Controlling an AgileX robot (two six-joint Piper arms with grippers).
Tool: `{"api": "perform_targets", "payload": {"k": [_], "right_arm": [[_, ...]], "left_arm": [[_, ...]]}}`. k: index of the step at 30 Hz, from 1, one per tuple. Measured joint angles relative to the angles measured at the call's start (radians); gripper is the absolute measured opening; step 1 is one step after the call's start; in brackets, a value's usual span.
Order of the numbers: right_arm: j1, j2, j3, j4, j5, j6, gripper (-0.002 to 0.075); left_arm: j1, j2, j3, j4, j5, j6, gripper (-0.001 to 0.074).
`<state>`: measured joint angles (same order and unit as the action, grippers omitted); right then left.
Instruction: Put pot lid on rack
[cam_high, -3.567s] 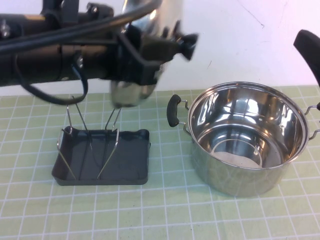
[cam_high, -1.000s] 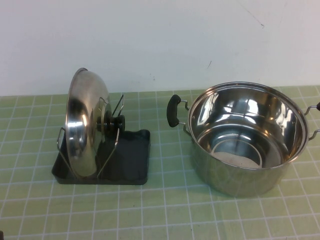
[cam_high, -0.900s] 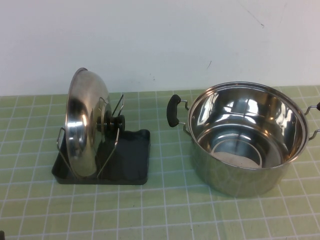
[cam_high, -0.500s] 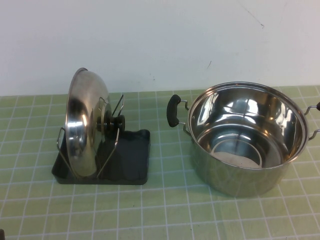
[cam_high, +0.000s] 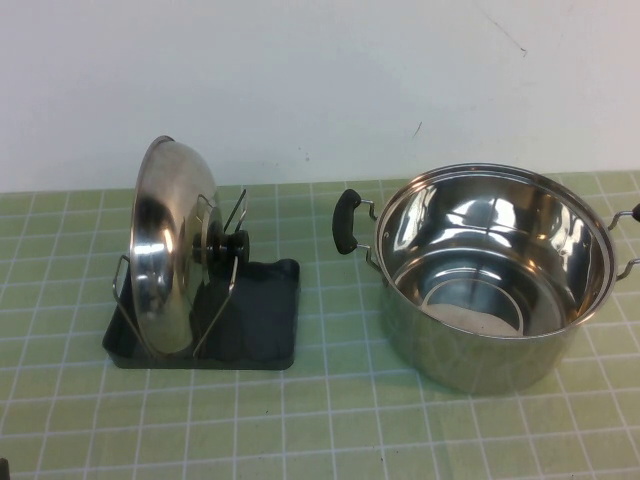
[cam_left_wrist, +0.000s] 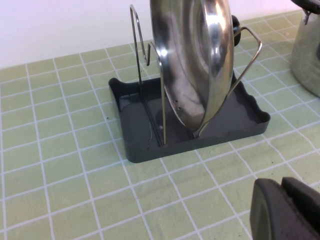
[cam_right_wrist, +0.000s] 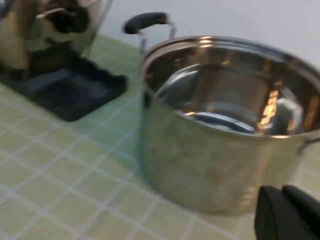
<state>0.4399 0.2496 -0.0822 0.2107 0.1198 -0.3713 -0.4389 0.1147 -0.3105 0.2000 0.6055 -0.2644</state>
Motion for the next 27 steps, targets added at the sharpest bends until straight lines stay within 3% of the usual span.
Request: {"api": "perform_targets", "payload": {"k": [12,19,27], "right_arm": [[-0.44,-0.26,0.109,-0.195,0.063,0.156,-0.0001],[-0.456,-0.262,0.111,-0.302,0.163,0.299,-0.0001],[-0.456,-0.264,0.109,-0.314,0.214,0.345,-0.0001]], "left_arm": [[0.0,-0.002,0.002,0.0,0.0,0.0,0.0001],[0.0,-0.002,0.002,0.0,0.0,-0.001,0.0001],[0.0,-0.002,0.002,0.0,0.0,-0.001,0.0]]}}
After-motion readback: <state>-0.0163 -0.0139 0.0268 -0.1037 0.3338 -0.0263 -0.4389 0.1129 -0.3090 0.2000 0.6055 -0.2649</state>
